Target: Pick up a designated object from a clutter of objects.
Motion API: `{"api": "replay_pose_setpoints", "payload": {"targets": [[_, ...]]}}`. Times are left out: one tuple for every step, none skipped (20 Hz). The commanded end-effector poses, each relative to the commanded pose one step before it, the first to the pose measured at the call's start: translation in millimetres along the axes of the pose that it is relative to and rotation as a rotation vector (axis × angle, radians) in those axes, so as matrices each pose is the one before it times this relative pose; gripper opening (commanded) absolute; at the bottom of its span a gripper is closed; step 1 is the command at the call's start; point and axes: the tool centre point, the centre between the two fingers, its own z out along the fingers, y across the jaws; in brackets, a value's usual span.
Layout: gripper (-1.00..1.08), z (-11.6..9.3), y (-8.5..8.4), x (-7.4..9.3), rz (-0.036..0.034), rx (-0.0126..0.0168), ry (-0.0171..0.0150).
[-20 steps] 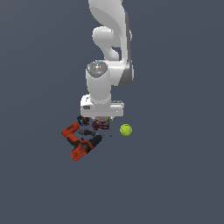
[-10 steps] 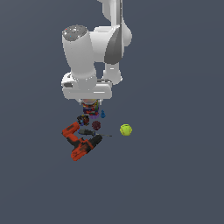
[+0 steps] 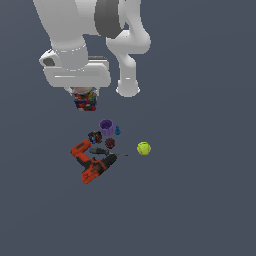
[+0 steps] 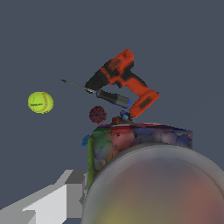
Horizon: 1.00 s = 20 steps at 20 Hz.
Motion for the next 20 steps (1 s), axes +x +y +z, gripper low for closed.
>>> {"api": "replay_pose_setpoints", "payload": {"targets": [[-1.0,-24.75,13.87,-6.89,-0.00016,-0.00114,0.0022],[-1.0,-8.62,5.22,-2.39,0.0,0.0,0.0],[-1.0,-8.25,4.89,-2.24,0.00013,-0.00046,-0.00008],[-1.0,-7.74,4.73,-2.07,0.0,0.0,0.0],[-1.0,-7.32,4.32,-1.87,0.00005,-0.00048,-0.00008],[-1.0,-6.79,4.21,-1.71,0.0,0.0,0.0],[-1.0,-6.31,3.95,-1.55,0.0,0.0,0.0],[-1.0,-5.91,3.46,-1.36,-0.00006,-0.00048,-0.00006],[-1.0,-5.35,3.39,-1.25,0.0,0.0,0.0],[-1.0,-4.94,2.87,-1.06,-0.0001,-0.00047,-0.00006],[-1.0,-4.37,2.8,-0.96,0.0,0.0,0.0],[-1.0,-3.87,2.51,-0.81,0.0,0.0,0.0],[-1.0,-3.45,1.95,-0.6,-0.00018,-0.00045,-0.00004],[-1.0,-2.88,1.91,-0.51,0.0,0.0,0.0],[-1.0,-2.38,1.61,-0.37,0.0,0.0,0.0],[-1.0,-1.89,1.31,-0.24,0.0,0.0,0.0],[-1.0,-1.53,0.6,-0.03,-0.00042,-0.00055,-0.00001],[-1.0,-0.96,0.7,-0.06,0.0,0.0,0.0],[-1.0,-0.55,0.41,-0.02,0.0,0.0,0.0],[-1.0,-0.18,0.13,0.0,0.0,0.0,0.0]]}}
